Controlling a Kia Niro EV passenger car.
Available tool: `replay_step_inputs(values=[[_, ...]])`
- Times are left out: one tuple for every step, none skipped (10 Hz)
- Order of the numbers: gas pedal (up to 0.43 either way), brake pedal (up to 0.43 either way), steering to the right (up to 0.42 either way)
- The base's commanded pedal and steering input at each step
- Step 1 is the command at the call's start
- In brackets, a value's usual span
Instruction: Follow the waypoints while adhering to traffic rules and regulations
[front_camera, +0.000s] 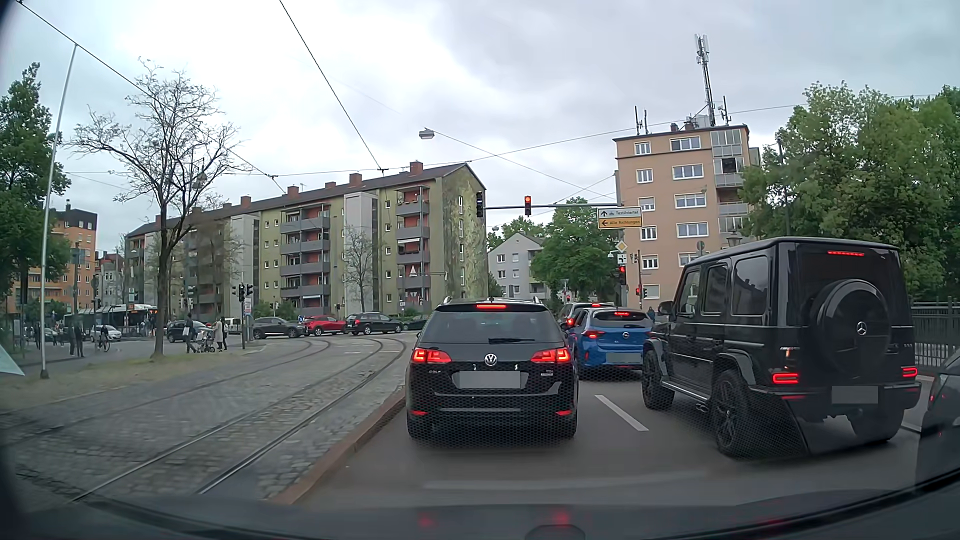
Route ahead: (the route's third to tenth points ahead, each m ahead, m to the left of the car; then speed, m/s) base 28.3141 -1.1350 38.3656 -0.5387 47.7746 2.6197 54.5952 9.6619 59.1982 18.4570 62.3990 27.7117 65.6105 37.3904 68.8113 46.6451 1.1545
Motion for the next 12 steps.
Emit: replay_step_inputs(values=[[0.0,0.171,-0.009],[0.0,0.171,-0.009],[0.0,0.171,-0.009],[0.0,0.171,-0.009],[0.0,0.171,-0.009],[0.0,0.165,-0.009],[0.0,0.165,-0.009],[0.0,0.165,-0.009],[0.0,0.165,-0.009],[0.0,0.165,-0.009],[0.0,0.165,-0.009],[0.0,0.165,-0.009]])
